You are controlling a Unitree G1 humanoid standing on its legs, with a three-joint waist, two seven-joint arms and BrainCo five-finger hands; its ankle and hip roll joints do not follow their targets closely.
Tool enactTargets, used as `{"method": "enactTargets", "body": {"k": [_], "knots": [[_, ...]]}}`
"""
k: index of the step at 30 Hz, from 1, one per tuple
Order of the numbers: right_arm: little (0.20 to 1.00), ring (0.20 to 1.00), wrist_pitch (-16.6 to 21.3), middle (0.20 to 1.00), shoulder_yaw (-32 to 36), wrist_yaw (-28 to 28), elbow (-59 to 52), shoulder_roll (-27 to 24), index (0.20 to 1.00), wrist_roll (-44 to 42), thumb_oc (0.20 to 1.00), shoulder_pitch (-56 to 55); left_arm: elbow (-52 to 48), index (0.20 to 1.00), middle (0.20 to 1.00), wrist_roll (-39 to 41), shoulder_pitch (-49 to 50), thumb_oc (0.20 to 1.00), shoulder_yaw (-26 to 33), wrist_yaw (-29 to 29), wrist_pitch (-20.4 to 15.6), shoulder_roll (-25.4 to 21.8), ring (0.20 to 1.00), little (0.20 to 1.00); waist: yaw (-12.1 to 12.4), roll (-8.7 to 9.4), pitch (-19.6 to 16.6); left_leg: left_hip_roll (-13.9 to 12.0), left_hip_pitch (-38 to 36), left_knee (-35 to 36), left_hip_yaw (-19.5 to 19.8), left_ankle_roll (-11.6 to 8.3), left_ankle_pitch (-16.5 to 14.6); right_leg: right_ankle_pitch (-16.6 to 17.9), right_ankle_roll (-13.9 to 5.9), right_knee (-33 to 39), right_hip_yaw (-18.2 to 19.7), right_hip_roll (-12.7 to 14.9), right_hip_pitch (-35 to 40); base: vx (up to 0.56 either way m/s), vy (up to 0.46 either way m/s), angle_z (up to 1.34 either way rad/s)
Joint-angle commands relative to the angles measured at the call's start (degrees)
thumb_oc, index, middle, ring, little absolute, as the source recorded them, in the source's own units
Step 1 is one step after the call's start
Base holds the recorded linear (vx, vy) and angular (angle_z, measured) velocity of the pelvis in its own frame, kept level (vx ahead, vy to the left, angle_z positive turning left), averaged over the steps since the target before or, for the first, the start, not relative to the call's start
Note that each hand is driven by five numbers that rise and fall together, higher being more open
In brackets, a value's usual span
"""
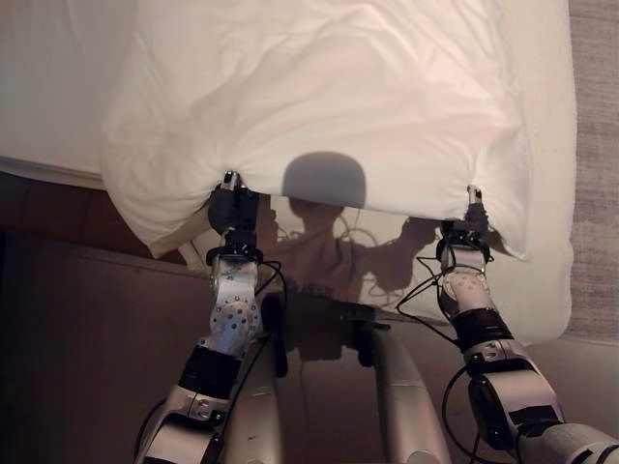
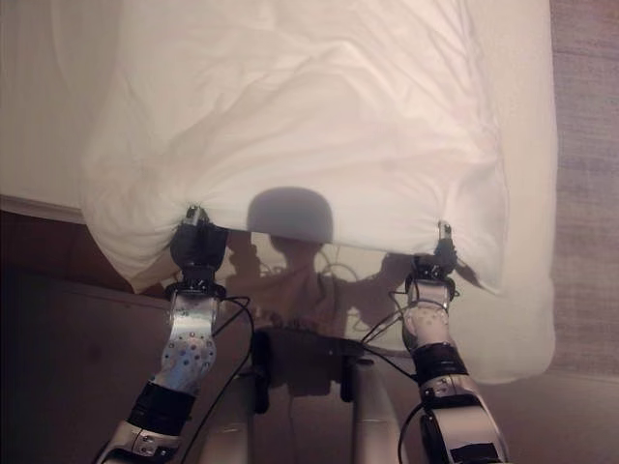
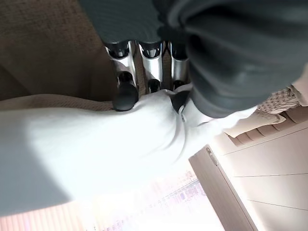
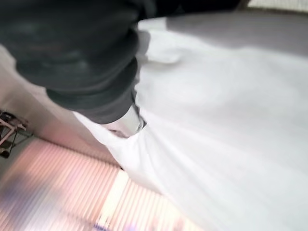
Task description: Make the bed
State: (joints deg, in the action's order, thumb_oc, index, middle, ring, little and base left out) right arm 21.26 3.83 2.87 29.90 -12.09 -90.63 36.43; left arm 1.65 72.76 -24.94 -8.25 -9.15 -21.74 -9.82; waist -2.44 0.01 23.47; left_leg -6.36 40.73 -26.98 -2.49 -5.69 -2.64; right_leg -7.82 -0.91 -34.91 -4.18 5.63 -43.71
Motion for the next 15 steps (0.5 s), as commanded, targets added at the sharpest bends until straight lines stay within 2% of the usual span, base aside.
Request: {"method": "enactTargets", "body": {"k": [1,3,4,5,15], "knots": [[0.200,0.200,4.6,0.200,3.6,-3.9,-4.7,-2.9,0.200,1.8,0.200,-4.5,-4.4,0.294,0.294,-1.7,1.2,0.294,7.5,2.9,-5.7,-1.6,0.294,0.294,-0.8,-0.95,-6.3,2.3,2.1,-0.2,-1.6,3.04,-1.1,4.2,-4.82,7.1,0.8,-1.0,0.0,0.00,0.000,0.00],[0.200,0.200,5.0,0.200,3.7,-4.5,-5.8,-2.6,0.200,1.7,0.200,-4.8,-4.2,0.492,0.492,-1.3,1.4,0.492,7.4,3.2,-5.6,-1.3,0.492,0.492,-0.9,-0.95,-6.4,2.3,2.2,-0.1,-1.6,2.95,-1.0,4.2,-4.82,7.1,0.9,-1.0,-0.1,0.00,0.000,0.00],[0.200,0.200,5.0,0.200,3.8,-5.0,-6.5,-2.5,0.200,1.7,0.200,-5.3,-3.9,0.846,0.846,-1.1,1.7,0.846,7.5,3.7,-5.4,-1.2,0.846,0.846,-1.0,-0.92,-6.6,2.4,2.2,-0.1,-1.6,2.99,-0.9,4.3,-4.82,7.1,0.9,-1.0,-0.2,0.00,0.000,0.00],[0.200,0.200,5.2,0.200,3.9,-5.7,-7.2,-2.3,0.200,1.6,0.200,-5.5,-3.6,1.000,1.000,-0.9,1.8,1.000,7.5,3.9,-5.4,-1.1,1.000,1.000,-1.1,-0.91,-6.6,2.3,2.2,0.0,-1.6,2.93,-0.9,4.3,-4.83,7.2,0.9,-1.1,-0.2,0.00,0.000,0.00],[0.200,0.200,5.9,0.200,0.9,-11.9,-25.0,-0.5,0.200,3.5,0.200,-9.9,2.3,1.000,1.000,3.5,2.5,1.000,6.5,8.4,-2.0,-1.2,1.000,1.000,-2.6,-0.53,-7.0,1.8,1.8,0.1,-2.4,2.82,-1.1,4.3,-4.85,7.1,1.8,-1.6,-0.4,0.00,0.000,0.00]]}}
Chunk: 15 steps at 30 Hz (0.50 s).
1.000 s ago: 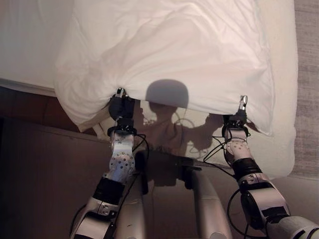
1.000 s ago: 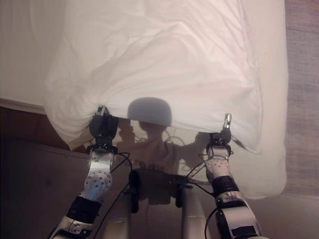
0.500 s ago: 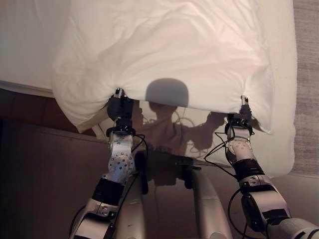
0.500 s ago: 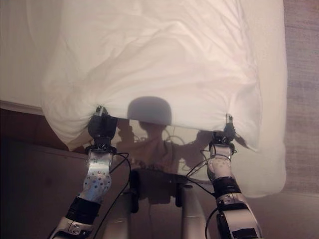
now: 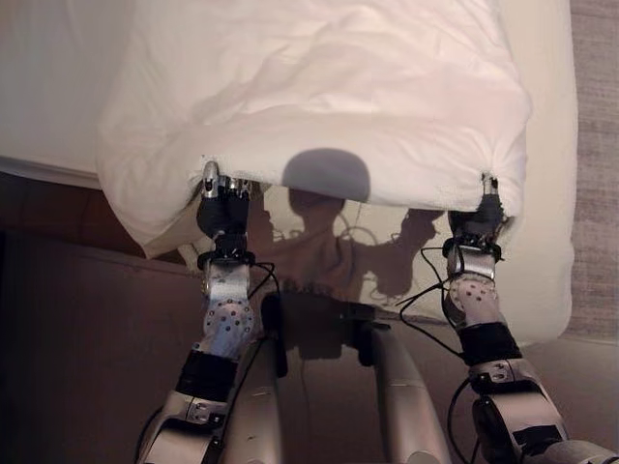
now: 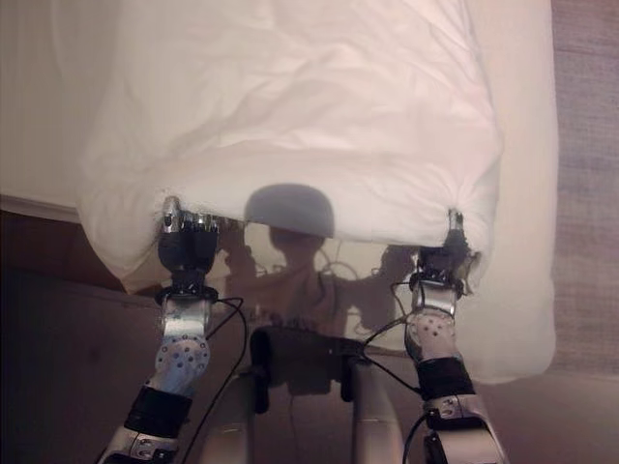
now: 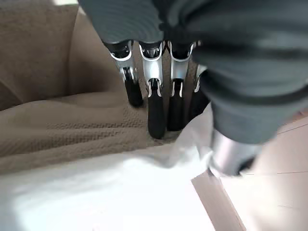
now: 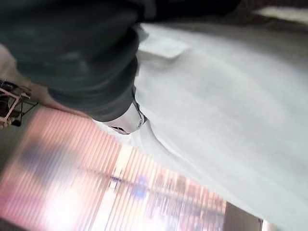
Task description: Make the bed
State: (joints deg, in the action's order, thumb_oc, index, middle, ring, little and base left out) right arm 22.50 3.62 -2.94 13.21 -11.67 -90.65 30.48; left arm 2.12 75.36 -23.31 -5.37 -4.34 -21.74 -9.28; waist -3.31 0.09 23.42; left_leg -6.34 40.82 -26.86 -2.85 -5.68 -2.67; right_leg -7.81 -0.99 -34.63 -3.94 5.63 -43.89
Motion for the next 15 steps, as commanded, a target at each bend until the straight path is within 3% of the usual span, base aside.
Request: {"method": "enactTargets", "body": {"k": [1,10,13,15], "knots": [[0.200,0.200,4.8,0.200,1.0,-6.0,-8.5,-0.9,0.200,3.7,0.200,-4.1,2.0,1.000,1.000,1.0,0.8,1.000,3.7,3.7,-2.0,-1.8,1.000,1.000,-1.7,-0.58,-7.0,1.8,1.7,-0.1,-2.1,2.81,-1.1,4.3,-4.77,6.8,1.6,-1.6,-0.2,0.00,0.008,-0.06],[0.200,0.200,3.4,0.200,-3.2,-10.0,-20.3,-1.1,0.200,5.4,0.200,-6.3,9.8,1.000,1.000,4.0,-1.0,1.000,3.2,5.0,0.4,-1.9,1.000,1.000,-3.1,-0.19,-7.1,1.1,1.5,-0.2,-3.3,2.52,-1.0,4.7,-4.89,7.1,2.6,-2.1,-0.4,0.00,0.003,-0.08],[0.200,0.200,3.2,0.200,-4.0,-10.2,-22.1,-1.7,0.200,5.7,0.200,-6.3,11.9,1.000,1.000,4.2,-1.0,1.000,2.7,4.3,1.4,-2.0,1.000,1.000,-3.4,-0.18,-7.0,1.2,1.3,0.0,-3.4,2.50,-0.9,4.9,-4.89,7.4,2.8,-2.2,-0.2,0.00,-0.006,-0.09],[0.200,0.200,1.9,0.200,-5.1,-10.5,-23.6,-3.1,0.200,5.6,0.200,-6.0,15.0,1.000,1.000,4.6,0.0,1.000,1.1,0.8,3.7,-2.4,1.000,1.000,-3.7,-0.47,-6.6,1.1,1.1,-0.2,-3.7,2.61,-0.9,5.1,-4.90,7.4,2.9,-2.2,0.2,0.00,0.003,-0.02]]}}
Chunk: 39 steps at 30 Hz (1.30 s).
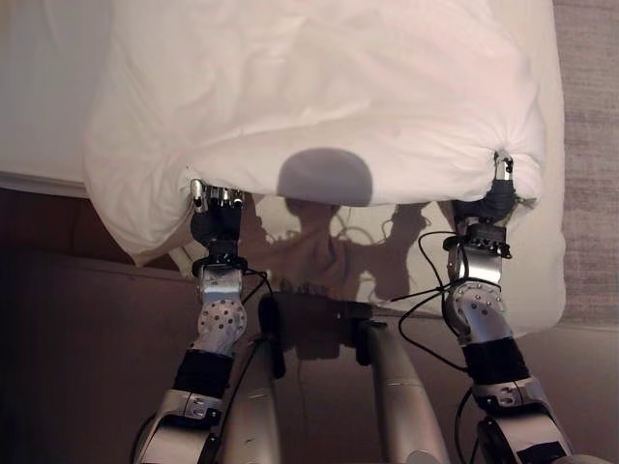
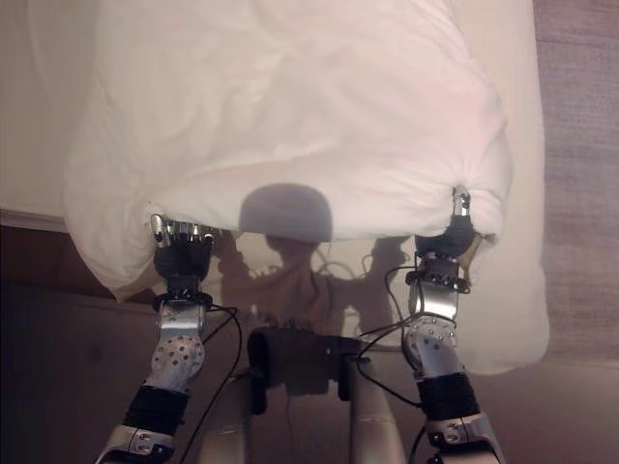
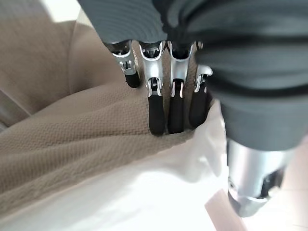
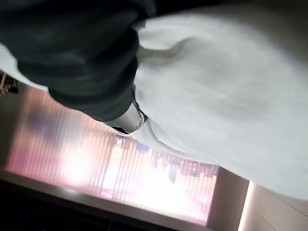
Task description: Make the bed
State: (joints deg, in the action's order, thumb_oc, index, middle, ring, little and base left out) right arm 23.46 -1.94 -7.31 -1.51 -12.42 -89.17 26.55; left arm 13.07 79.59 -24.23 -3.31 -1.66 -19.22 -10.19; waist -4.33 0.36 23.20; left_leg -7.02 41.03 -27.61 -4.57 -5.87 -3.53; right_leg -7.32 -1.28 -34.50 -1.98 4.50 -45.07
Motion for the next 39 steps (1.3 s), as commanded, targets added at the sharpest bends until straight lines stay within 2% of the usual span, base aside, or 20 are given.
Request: {"method": "enactTargets", "body": {"k": [1,2,3,6,8,15,20,22,24,32,37,38,39], "knots": [[0.200,0.200,0.6,0.200,0.2,-6.0,-8.8,-2.7,0.200,4.1,0.200,-1.8,5.4,1.000,1.000,0.6,1.0,1.000,-1.4,-3.5,1.6,-1.8,1.000,1.000,-2.7,-0.92,-6.2,1.8,0.8,0.6,-2.1,2.84,0.0,4.6,-4.61,7.3,1.0,-1.0,1.4,0.00,0.000,0.00],[0.200,0.200,0.6,0.200,0.2,-6.0,-8.8,-2.7,0.200,4.1,0.200,-1.8,5.4,1.000,1.000,0.6,0.9,1.000,-1.4,-3.5,1.6,-1.8,1.000,1.000,-2.7,-0.93,-6.3,1.8,0.9,0.6,-2.1,2.84,0.1,4.7,-4.61,7.4,1.0,-1.0,1.4,0.00,0.000,0.00],[0.200,0.200,0.0,0.200,-1.3,-5.9,-9.9,-3.3,0.200,3.8,0.200,-1.4,5.6,1.000,1.000,1.0,1.1,1.000,-2.7,-6.6,1.9,-2.1,1.000,1.000,-2.7,-1.23,-5.7,1.7,0.3,0.6,-2.2,2.88,-0.2,4.5,-4.70,7.4,1.1,-1.0,2.0,0.00,0.000,0.00],[0.200,0.200,-0.5,0.200,-2.0,-5.7,-10.4,-3.8,0.200,3.7,0.200,-1.0,6.6,1.000,1.000,2.0,0.7,1.000,-3.1,-9.4,2.1,-2.1,1.000,1.000,-2.8,-1.38,-5.5,1.7,0.3,0.8,-2.4,3.03,0.2,4.9,-4.72,7.7,1.2,-1.0,2.0,-0.01,0.000,-0.03],[0.200,0.200,-1.3,0.200,-2.8,-5.4,-11.5,-4.1,0.200,3.8,0.200,-0.8,6.9,1.000,1.000,2.3,0.1,1.000,-3.3,-13.3,1.9,-1.4,1.000,1.000,-3.0,-1.53,-5.2,1.7,0.2,0.7,-2.4,3.01,0.2,5.0,-4.72,7.9,1.2,-0.9,2.4,-0.01,-0.008,-0.04],[0.200,0.200,-2.3,0.200,-3.4,-4.9,-13.1,-3.7,0.200,5.0,0.200,-1.5,9.1,1.000,1.000,4.2,-0.9,1.000,-3.2,-16.1,2.7,0.7,1.000,1.000,-3.3,-1.38,-4.5,1.6,-0.2,0.9,-2.6,2.86,0.5,5.4,-4.77,8.4,1.4,-0.9,2.9,0.00,0.000,0.00],[0.200,0.200,-2.1,0.200,-3.4,-5.2,-13.1,-2.8,0.200,5.1,0.200,-2.1,10.4,1.000,1.000,6.6,-2.3,1.000,-1.3,-14.1,1.7,2.7,1.000,1.000,-3.5,-0.84,-4.4,1.6,-0.3,0.7,-2.6,2.81,0.2,5.3,-4.67,8.3,1.6,-1.0,2.9,0.00,0.000,0.00],[0.200,0.200,-1.7,0.200,-3.3,-6.0,-13.2,-1.6,0.200,5.2,0.200,-3.0,10.6,1.000,1.000,7.5,-3.9,1.000,1.2,-9.1,0.2,4.0,1.000,1.000,-3.8,0.02,-4.3,1.4,-0.5,0.3,-2.6,2.59,-0.5,4.9,-4.70,7.9,1.9,-1.2,2.9,0.00,0.000,0.00],[0.200,0.200,-1.7,0.200,-3.2,-6.3,-13.3,-1.3,0.200,5.2,0.200,-3.2,10.8,1.000,1.000,8.2,-4.4,1.000,1.8,-7.9,-0.6,4.2,1.000,1.000,-3.9,0.23,-4.4,1.4,-0.4,0.2,-2.7,2.46,-0.5,4.9,-4.70,8.0,2.0,-1.3,2.8,0.00,0.000,0.00],[0.200,0.200,-1.2,0.200,-3.5,-8.0,-13.1,-0.1,0.200,4.5,0.200,-4.4,13.3,1.000,1.000,8.8,-8.7,1.000,5.4,-3.1,-3.7,2.9,1.000,1.000,-4.4,1.09,-5.6,1.1,0.3,-0.2,-2.7,2.21,-0.5,5.1,-4.65,7.8,2.3,-1.6,1.9,0.00,0.000,0.00],[0.200,0.200,-1.4,0.200,-3.7,-9.6,-12.5,0.6,0.200,4.6,0.200,-5.4,13.3,1.000,1.000,8.1,-9.9,1.000,7.1,4.0,-2.8,0.9,1.000,1.000,-4.6,1.42,-6.3,1.1,0.5,-0.2,-2.7,2.13,-0.5,5.2,-4.69,8.1,2.5,-1.8,1.7,0.00,0.000,0.00],[0.200,0.200,-1.7,0.200,-3.5,-10.1,-12.4,0.6,0.200,5.0,0.200,-5.7,12.8,1.000,1.000,7.4,-9.8,1.000,7.5,7.1,-2.0,0.0,1.000,1.000,-4.5,1.50,-6.4,1.1,0.4,-0.1,-2.7,2.18,-0.6,5.2,-4.77,8.0,2.6,-2.0,1.7,0.00,0.000,0.00],[0.200,0.200,-1.7,0.200,-3.6,-10.1,-12.4,0.6,0.200,5.0,0.200,-5.8,13.0,1.000,1.000,7.5,-9.8,1.000,7.6,7.4,-2.0,0.0,1.000,1.000,-4.6,1.53,-6.6,1.2,0.6,0.0,-2.8,2.19,-0.5,5.3,-4.78,8.1,2.7,-1.9,1.5,0.00,0.000,0.00]]}}
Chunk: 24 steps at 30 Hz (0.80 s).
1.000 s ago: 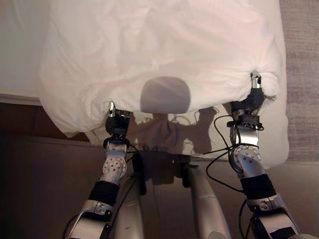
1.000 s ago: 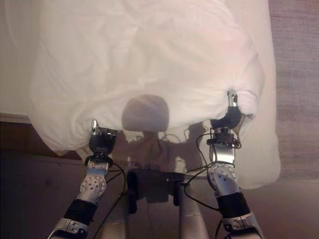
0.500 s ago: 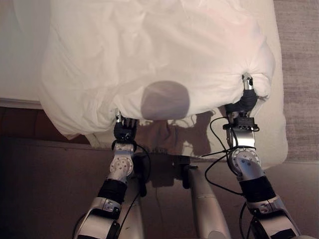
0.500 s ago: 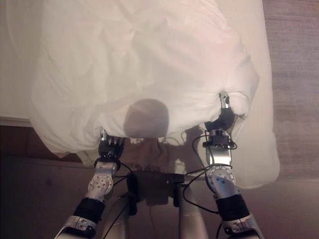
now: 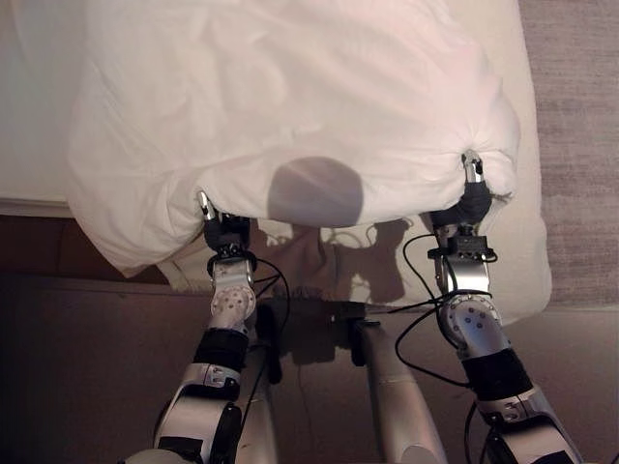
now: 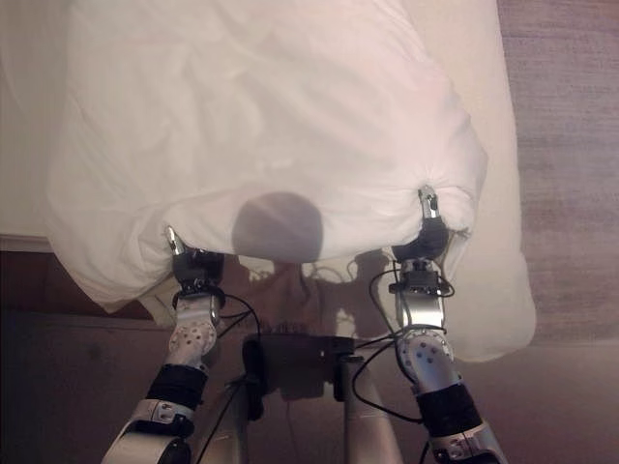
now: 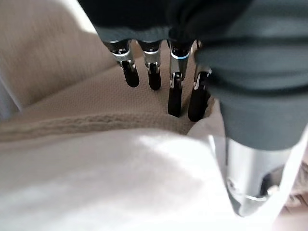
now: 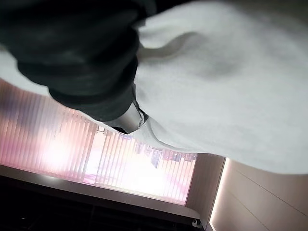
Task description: Make the bed
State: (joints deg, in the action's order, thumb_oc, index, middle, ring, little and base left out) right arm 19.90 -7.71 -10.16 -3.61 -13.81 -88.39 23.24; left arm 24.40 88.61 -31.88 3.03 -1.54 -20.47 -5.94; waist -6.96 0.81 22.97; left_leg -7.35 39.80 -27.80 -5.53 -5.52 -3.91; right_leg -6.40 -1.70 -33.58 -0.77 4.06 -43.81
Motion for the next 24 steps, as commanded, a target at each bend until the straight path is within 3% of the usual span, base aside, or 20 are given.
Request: {"method": "enactTargets", "body": {"k": [1,7,8,10,15,24], "knots": [[0.200,0.200,1.7,0.200,2.3,-7.6,-10.3,2.1,0.200,4.3,0.200,-2.7,1.1,1.000,1.000,-1.5,-2.0,1.000,0.9,9.2,0.1,-4.5,1.000,1.000,-1.9,1.09,-6.5,1.5,1.9,0.2,-1.9,1.75,0.0,4.5,-4.37,7.2,1.4,-1.5,0.1,0.00,0.000,0.00],[0.200,0.200,1.5,0.200,2.3,-8.7,-10.7,2.4,0.200,4.6,0.200,-4.2,-0.6,1.000,1.000,-3.1,-0.2,1.000,0.0,13.3,1.3,-5.3,1.000,1.000,-1.7,1.02,-7.1,1.6,2.4,0.2,-1.4,1.69,0.0,4.4,-4.26,7.4,1.3,-1.8,-0.2,0.00,-0.002,-0.01],[0.200,0.200,1.4,0.200,2.2,-8.6,-11.0,2.4,0.200,4.7,0.200,-4.3,-0.7,0.501,0.501,-3.5,0.0,0.501,-0.2,12.9,1.2,-5.5,0.501,0.501,-1.7,0.97,-7.3,1.6,2.8,0.3,-1.4,1.79,0.4,4.8,-4.23,7.6,1.2,-1.8,-0.5,0.00,0.000,0.00],[0.200,0.200,1.4,0.200,2.1,-8.5,-11.3,2.3,0.200,4.7,0.200,-4.6,-0.5,0.200,0.200,-4.4,0.6,0.200,-0.2,12.0,1.0,-5.8,0.200,0.200,-1.5,0.79,-7.3,1.7,2.7,0.5,-1.2,1.83,0.4,4.8,-4.17,7.5,1.2,-1.9,-0.5,0.00,0.000,0.00],[0.200,0.200,1.8,0.200,1.5,-7.6,-11.1,2.1,0.200,4.3,0.200,-5.0,0.4,0.200,0.200,-5.3,1.3,0.200,-0.2,10.3,0.7,-6.1,0.200,0.200,-1.2,0.37,-7.1,1.8,2.3,1.1,-1.0,1.62,0.6,4.7,-4.16,7.9,1.0,-1.8,-0.1,0.00,0.000,0.00],[0.200,0.200,2.6,0.200,1.7,-3.7,-9.1,1.9,0.200,5.5,0.200,-6.5,-0.3,0.200,0.200,-6.0,4.9,0.200,2.0,8.1,-0.3,-5.3,0.200,0.200,-0.5,-0.76,-6.2,2.3,-1.7,6.8,-0.5,1.03,3.9,5.3,-3.68,11.3,0.5,-2.5,3.6,-0.01,-0.056,-0.01]]}}
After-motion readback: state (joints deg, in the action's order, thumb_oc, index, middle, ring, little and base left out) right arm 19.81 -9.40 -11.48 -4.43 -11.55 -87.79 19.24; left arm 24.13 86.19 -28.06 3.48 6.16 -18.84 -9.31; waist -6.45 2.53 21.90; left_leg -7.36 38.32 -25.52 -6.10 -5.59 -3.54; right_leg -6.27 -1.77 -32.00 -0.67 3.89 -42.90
